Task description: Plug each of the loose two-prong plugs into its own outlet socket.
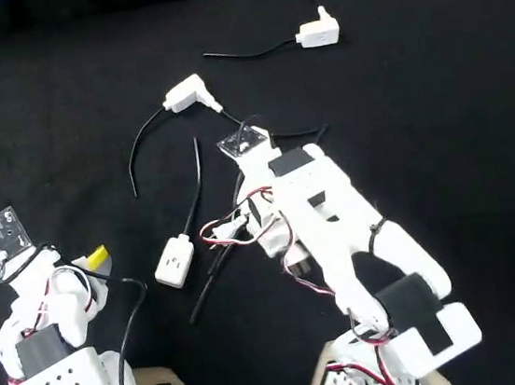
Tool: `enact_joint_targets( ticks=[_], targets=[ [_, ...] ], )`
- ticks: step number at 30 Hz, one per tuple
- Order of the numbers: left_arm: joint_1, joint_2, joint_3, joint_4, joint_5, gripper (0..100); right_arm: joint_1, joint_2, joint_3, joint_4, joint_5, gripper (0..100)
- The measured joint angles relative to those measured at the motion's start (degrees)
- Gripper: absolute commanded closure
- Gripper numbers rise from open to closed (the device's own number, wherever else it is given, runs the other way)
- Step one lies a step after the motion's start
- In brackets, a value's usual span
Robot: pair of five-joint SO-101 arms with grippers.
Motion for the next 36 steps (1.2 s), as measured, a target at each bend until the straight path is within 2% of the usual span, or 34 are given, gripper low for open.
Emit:
enact_joint_targets(
  ticks=[13,23,36],
  targets=[
    [0.00,0.00,0.00,0.00,0.00,69,0.44,0.62,0.18,3.69,-2.73,88.1],
    [0.00,0.00,0.00,0.00,0.00,69,3.87,0.62,0.18,3.78,-2.81,88.1],
    [0.00,0.00,0.00,0.00,0.00,69,3.78,0.62,4.31,-3.08,-2.81,88.4]
  ],
)
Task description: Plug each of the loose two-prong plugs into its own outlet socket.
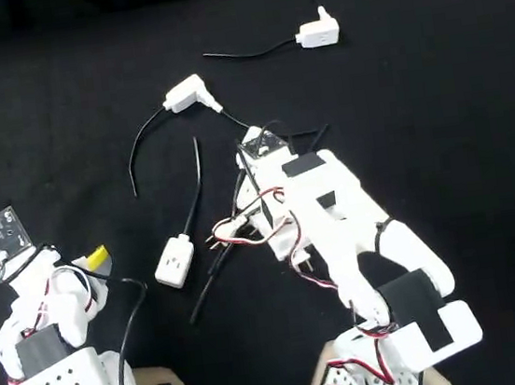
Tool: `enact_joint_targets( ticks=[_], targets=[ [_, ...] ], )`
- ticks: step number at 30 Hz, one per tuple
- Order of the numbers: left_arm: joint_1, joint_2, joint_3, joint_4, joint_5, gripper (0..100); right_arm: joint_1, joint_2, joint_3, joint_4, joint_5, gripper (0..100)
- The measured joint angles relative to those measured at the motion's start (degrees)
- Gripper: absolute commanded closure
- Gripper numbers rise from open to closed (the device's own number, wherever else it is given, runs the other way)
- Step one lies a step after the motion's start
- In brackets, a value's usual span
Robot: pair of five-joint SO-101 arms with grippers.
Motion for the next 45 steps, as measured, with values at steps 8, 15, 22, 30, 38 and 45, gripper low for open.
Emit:
enact_joint_targets(
  ticks=[8,15,22,30,38,45],
  targets=[
    [0.00,0.00,0.00,0.00,0.00,69,-1.93,0.26,0.00,-0.18,-0.62,88.2],
    [0.00,0.00,0.00,0.00,0.00,69,-4.13,6.68,-2.02,-0.44,-4.31,88.2],
    [0.00,0.00,0.00,0.00,0.00,69,-4.22,6.86,-3.78,2.99,-4.48,88.1],
    [0.00,0.00,0.00,0.00,0.00,69,-4.66,-3.78,-4.92,9.49,-4.48,88.0],
    [0.00,0.00,0.00,0.00,0.00,69,-4.66,-7.03,-1.49,9.58,-6.15,76.4],
    [0.00,0.00,0.00,0.00,0.00,69,-4.66,-7.03,-0.97,9.14,-6.51,79.9]
  ],
)
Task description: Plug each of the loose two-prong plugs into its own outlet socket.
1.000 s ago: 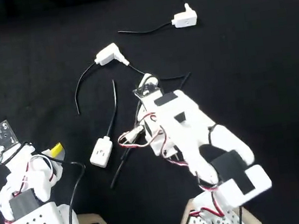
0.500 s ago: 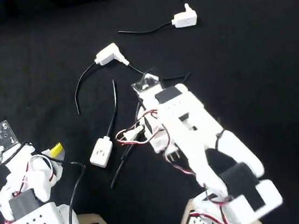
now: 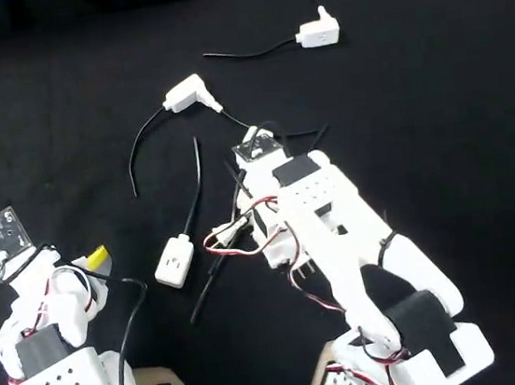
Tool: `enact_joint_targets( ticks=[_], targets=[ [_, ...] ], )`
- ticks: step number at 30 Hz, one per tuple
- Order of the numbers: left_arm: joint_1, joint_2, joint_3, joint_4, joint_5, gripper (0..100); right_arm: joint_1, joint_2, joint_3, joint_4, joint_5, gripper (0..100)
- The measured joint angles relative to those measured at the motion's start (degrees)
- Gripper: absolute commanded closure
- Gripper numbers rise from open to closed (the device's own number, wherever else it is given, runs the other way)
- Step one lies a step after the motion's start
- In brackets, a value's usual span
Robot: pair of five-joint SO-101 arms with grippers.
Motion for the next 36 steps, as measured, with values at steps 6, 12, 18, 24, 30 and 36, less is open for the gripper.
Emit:
enact_joint_targets(
  ticks=[6,12,18,24,30,36],
  targets=[
    [0.00,0.00,0.00,0.00,0.00,69,2.73,0.00,4.57,-6.86,1.32,80.0],
    [0.00,0.00,0.00,0.00,0.00,69,5.27,0.00,5.98,-9.85,3.43,80.0],
    [0.00,0.00,0.00,0.00,0.00,69,5.27,0.00,5.98,-10.37,3.43,80.0],
    [0.00,0.00,0.00,0.00,0.00,69,2.73,0.62,8.70,-12.66,3.43,80.0],
    [0.00,0.00,0.00,0.00,0.00,69,1.76,5.01,8.97,-15.74,1.93,80.1],
    [0.00,0.00,0.00,0.00,0.00,69,2.11,5.63,8.44,-15.12,1.67,85.0]
  ],
)
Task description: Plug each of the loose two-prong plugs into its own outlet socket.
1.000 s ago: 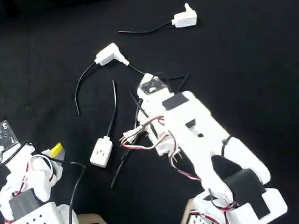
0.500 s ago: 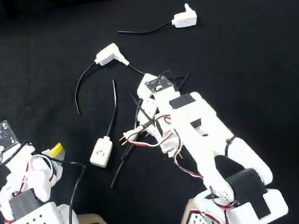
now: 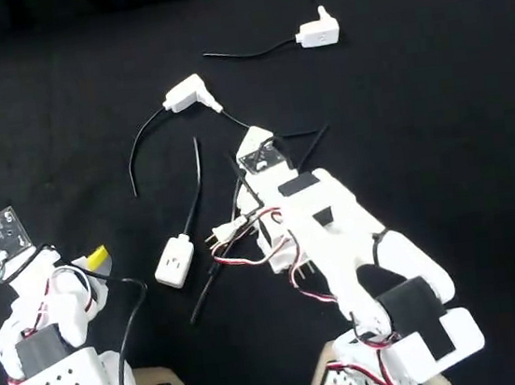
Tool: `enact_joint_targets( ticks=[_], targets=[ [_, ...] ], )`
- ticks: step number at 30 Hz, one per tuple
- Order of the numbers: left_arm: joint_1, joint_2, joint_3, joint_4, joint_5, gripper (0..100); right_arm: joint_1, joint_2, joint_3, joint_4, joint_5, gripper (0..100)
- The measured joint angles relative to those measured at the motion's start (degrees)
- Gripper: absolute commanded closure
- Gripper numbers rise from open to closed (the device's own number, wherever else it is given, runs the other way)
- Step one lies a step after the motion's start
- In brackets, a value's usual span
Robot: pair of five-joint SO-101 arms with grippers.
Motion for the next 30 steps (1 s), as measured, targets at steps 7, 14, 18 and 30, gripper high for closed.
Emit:
enact_joint_targets(
  ticks=[7,14,18,30],
  targets=[
    [0.00,0.00,0.18,0.00,0.00,69,-0.18,0.26,-6.95,10.29,0.00,81.7],
    [0.00,0.00,0.18,0.00,0.00,69,-2.81,-5.71,-8.88,13.89,0.00,81.7],
    [0.00,0.00,0.18,0.00,0.00,69,-6.95,-10.90,-3.96,12.57,-0.26,81.7],
    [0.00,0.00,0.18,0.00,0.00,69,-4.57,-8.09,2.20,2.02,-0.88,81.7]
  ],
)
